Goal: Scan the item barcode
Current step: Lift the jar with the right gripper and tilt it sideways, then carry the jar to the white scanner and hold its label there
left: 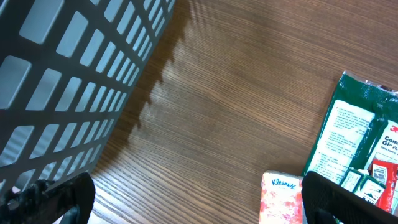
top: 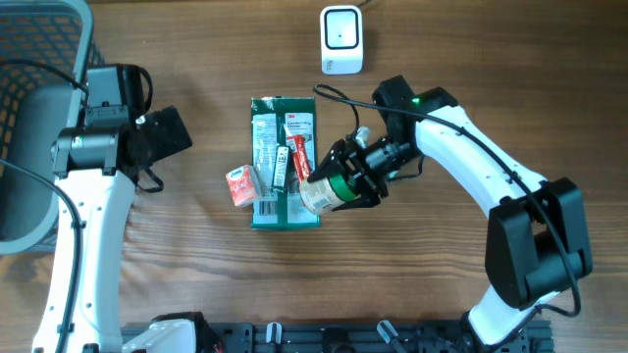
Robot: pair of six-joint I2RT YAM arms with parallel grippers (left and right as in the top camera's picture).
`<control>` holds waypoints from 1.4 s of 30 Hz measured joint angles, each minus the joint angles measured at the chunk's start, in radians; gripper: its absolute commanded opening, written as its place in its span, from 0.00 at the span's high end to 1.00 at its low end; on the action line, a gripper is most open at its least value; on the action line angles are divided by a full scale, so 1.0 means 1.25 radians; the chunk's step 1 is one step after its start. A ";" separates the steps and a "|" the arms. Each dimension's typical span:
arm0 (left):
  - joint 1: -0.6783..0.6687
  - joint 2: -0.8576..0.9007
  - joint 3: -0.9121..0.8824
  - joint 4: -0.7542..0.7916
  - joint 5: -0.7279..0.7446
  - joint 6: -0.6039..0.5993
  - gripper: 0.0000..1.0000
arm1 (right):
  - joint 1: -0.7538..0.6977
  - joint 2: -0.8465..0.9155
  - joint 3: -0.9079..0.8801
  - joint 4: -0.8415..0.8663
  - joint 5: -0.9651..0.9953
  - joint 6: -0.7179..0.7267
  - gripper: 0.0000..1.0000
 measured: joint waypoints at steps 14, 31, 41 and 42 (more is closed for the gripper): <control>0.000 0.000 0.000 0.000 0.000 0.000 0.00 | 0.000 0.000 0.000 0.022 -0.079 0.074 0.90; 0.000 0.000 0.000 0.000 0.000 0.000 0.00 | -0.008 0.000 0.005 0.222 0.440 -0.102 0.96; 0.000 0.000 0.000 0.000 0.000 0.000 0.00 | -0.052 0.018 0.538 -0.072 0.667 -0.345 0.96; 0.000 0.000 0.000 0.000 0.000 0.000 0.00 | -0.052 0.015 0.593 -0.062 0.691 -0.366 0.96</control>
